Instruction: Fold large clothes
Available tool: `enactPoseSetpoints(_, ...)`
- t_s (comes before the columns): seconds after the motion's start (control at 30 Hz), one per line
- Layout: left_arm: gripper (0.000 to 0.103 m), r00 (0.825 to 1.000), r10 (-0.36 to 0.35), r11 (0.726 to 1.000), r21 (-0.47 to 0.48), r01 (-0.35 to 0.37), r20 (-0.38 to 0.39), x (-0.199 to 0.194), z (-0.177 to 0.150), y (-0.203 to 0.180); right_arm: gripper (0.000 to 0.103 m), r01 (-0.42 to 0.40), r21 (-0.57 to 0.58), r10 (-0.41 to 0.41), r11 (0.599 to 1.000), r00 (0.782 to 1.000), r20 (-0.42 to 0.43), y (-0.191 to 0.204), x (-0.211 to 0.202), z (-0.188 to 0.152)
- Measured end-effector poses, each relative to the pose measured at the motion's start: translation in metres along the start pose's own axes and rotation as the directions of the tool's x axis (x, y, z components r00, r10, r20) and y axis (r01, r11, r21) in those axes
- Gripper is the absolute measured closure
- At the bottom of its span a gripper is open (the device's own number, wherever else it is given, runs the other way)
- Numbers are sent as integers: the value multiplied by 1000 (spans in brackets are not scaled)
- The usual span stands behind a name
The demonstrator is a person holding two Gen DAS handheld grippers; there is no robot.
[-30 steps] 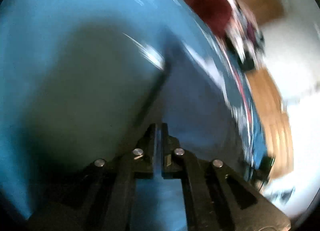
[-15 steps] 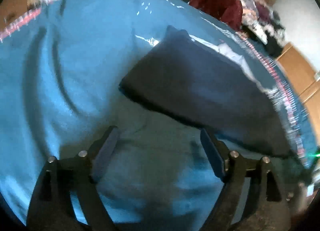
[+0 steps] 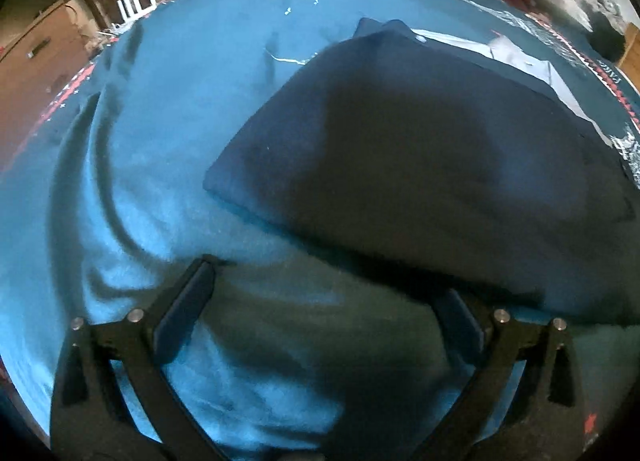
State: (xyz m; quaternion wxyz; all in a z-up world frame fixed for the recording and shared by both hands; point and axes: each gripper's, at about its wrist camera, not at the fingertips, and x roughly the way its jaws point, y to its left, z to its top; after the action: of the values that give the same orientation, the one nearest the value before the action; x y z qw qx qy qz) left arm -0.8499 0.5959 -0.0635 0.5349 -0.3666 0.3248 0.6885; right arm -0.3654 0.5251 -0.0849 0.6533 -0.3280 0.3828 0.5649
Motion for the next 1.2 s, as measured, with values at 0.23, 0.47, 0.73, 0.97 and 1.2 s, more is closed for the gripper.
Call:
enactPoseSetpoints(0.23, 0, 999, -15, 1000, -8, 15, 29, 4, -2, 4, 0, 35, -30, -36, 999, 998, -45, 4, 11, 0)
enactPoseSetpoints(0.47, 0, 999, -6, 1000, -9, 7, 54, 3, -5, 6, 0, 1, 26, -2, 1000, 999, 37, -2, 18, 1)
enactPoseSetpoints(0.73, 0, 997, 3, 1000, -13, -2, 71, 3, -6, 5, 0, -36, 21, 34, 999, 993, 115, -7, 21, -2)
enactPoseSetpoints(0.97, 0, 997, 9, 1000, -14, -8, 81, 4, -6, 4, 0, -45, 24, 41, 999, 990, 134, -8, 21, -2)
enactPoseSetpoints(1.2, 0, 996, 21, 1000, -12, -20, 82, 5, -5, 1, 0, -51, 26, 47, 998, 990, 133, -9, 23, -1)
